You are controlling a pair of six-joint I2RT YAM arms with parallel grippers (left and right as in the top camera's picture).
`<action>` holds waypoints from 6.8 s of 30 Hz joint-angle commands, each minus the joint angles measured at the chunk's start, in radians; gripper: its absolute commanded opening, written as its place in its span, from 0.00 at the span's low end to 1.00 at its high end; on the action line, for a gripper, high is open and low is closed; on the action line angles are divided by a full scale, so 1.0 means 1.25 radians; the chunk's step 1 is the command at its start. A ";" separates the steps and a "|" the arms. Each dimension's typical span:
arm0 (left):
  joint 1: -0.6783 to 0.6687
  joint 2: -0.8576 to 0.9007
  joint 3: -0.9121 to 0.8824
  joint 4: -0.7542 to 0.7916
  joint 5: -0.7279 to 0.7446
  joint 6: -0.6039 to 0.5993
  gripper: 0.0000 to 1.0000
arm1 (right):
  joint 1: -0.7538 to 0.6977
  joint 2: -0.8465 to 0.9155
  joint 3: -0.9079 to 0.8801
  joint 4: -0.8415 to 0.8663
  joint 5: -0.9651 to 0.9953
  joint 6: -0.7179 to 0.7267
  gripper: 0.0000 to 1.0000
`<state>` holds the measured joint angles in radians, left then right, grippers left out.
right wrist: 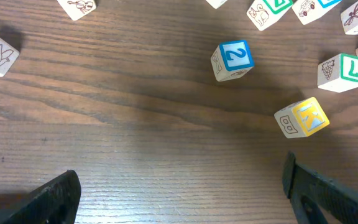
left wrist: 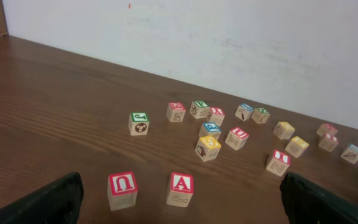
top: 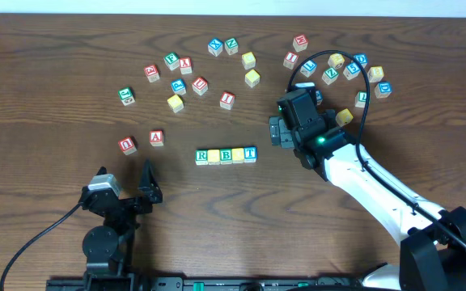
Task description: Spell out ROBOT
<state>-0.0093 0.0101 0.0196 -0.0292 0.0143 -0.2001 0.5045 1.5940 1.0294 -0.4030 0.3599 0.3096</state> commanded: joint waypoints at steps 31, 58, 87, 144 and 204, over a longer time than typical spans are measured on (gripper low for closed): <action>0.003 -0.005 -0.013 -0.029 0.063 0.160 1.00 | -0.005 -0.015 0.013 -0.001 0.012 0.003 0.99; 0.003 -0.005 -0.013 -0.029 0.063 0.160 1.00 | -0.006 -0.088 0.013 0.013 0.027 0.002 0.99; 0.003 -0.005 -0.013 -0.029 0.063 0.160 1.00 | -0.248 -0.996 -0.720 0.547 -0.194 -0.240 0.99; 0.003 -0.005 -0.013 -0.029 0.063 0.160 1.00 | -0.403 -1.271 -0.819 0.260 -0.248 -0.242 0.99; 0.003 -0.005 -0.013 -0.029 0.063 0.160 1.00 | -0.403 -1.271 -0.819 0.266 -0.240 -0.204 0.99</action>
<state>-0.0093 0.0101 0.0200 -0.0296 0.0731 -0.0093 0.0006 0.0147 0.0067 -0.0681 0.0525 0.0418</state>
